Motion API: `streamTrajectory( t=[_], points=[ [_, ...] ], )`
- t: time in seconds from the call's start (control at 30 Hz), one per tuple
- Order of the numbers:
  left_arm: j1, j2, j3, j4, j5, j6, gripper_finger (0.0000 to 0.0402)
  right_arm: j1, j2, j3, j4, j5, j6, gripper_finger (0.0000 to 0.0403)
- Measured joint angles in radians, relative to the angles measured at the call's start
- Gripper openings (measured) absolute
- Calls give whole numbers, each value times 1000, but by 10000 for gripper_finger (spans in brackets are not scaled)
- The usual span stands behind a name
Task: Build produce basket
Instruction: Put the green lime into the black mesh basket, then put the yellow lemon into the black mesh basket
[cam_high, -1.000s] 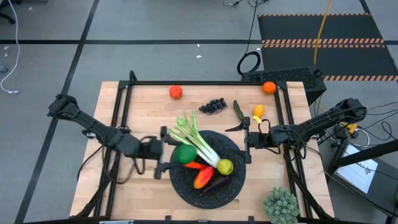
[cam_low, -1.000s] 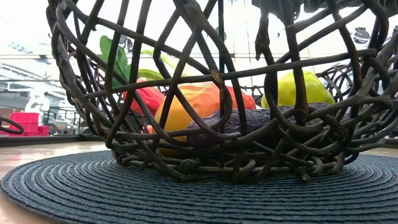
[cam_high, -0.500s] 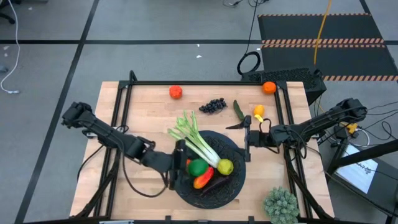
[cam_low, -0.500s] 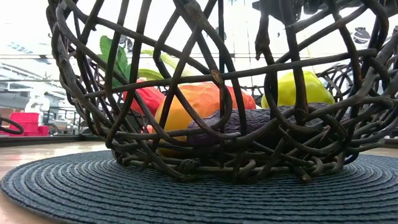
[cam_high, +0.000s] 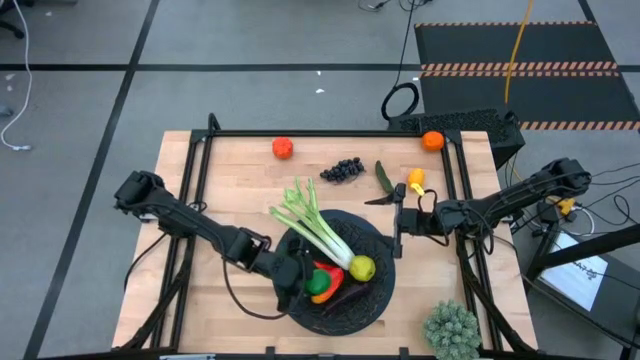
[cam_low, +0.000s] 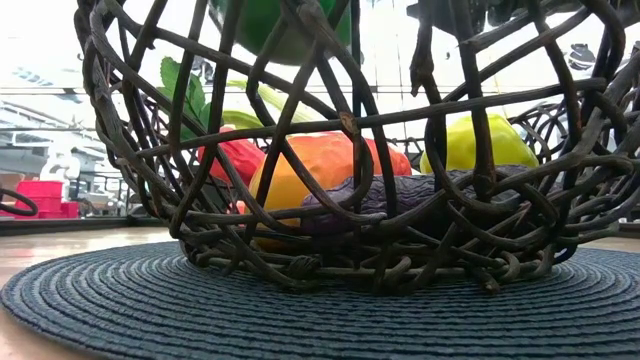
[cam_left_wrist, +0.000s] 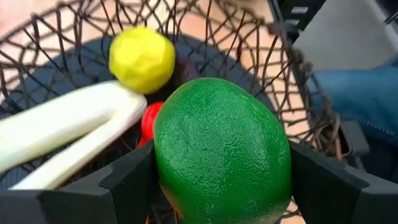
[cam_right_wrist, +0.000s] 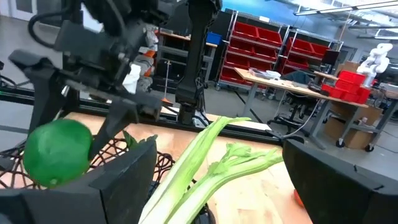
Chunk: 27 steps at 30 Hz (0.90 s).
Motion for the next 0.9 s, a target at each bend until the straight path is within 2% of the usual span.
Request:
streamTrajectory(
  t=[0.23, 0.5, 0.6, 0.73, 0.9],
  points=[
    [4, 19, 0, -18, 1, -1, 317, -24, -1, 0, 2, -2, -1, 341],
    [4, 18, 0, -68, -2, -50, 383, -24, -1, 0, 4, -6, 25, 341],
    [5, 17, 0, -78, -6, -49, 397, -24, -1, 0, 4, -6, 32, 341],
    [11, -22, 0, -77, -20, 22, 392, -24, -1, 0, 2, -6, 32, 341],
    [11, -109, 32, -118, -100, 67, 361, -24, -1, 0, -8, -6, 37, 341]
  ],
)
